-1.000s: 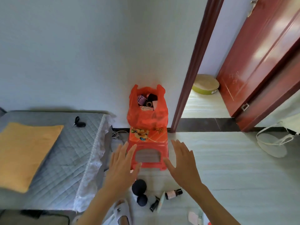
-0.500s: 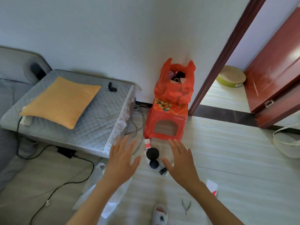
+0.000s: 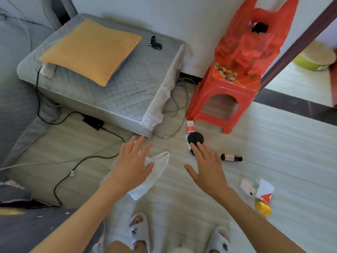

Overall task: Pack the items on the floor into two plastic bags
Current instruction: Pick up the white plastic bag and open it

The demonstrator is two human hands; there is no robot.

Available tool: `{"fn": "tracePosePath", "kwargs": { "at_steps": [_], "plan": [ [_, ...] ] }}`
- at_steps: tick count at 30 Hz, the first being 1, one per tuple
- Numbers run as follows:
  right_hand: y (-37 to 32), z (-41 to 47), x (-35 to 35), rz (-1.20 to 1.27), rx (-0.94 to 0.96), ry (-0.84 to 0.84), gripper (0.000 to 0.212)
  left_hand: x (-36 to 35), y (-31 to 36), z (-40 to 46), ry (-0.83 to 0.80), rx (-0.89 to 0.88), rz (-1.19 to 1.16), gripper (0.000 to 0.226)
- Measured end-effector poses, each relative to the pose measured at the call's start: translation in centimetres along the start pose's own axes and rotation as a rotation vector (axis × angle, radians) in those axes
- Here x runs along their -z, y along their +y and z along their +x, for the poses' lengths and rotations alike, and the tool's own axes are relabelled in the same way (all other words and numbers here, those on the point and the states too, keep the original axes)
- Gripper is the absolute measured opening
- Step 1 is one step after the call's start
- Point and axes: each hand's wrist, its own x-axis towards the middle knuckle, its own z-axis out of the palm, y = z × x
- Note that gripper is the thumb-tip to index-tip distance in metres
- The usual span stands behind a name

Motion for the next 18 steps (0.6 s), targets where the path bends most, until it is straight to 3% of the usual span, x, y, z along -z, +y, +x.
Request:
{"fn": "tracePosePath", "kwargs": {
  "at_steps": [4,6,10,13,18],
  "plan": [
    [4.3,2.2,-7.5,-0.059,0.068,-0.016,0.069,-9.4,0.3,2.0,-0.031,-0.002,0.023,0.079],
    [6.8,3.6,-11.1,-0.067,0.095,0.012,0.068,-13.7,0.5,4.2,-0.062,0.004,0.084,0.065],
    [11.9,7.3,-18.0,-0.083,0.169,0.109,0.071,-20.9,0.7,9.6,0.108,-0.051,0.112,0.060],
    [14.3,9.5,-22.1,-0.101,0.224,0.193,0.067,-25.4,0.3,12.3,0.118,-0.028,0.215,0.060],
    [15.2,9.4,-24.9,-0.148,0.276,0.238,0.069,-28.1,0.3,12.8,0.224,-0.083,0.234,0.055]
  ]
}}
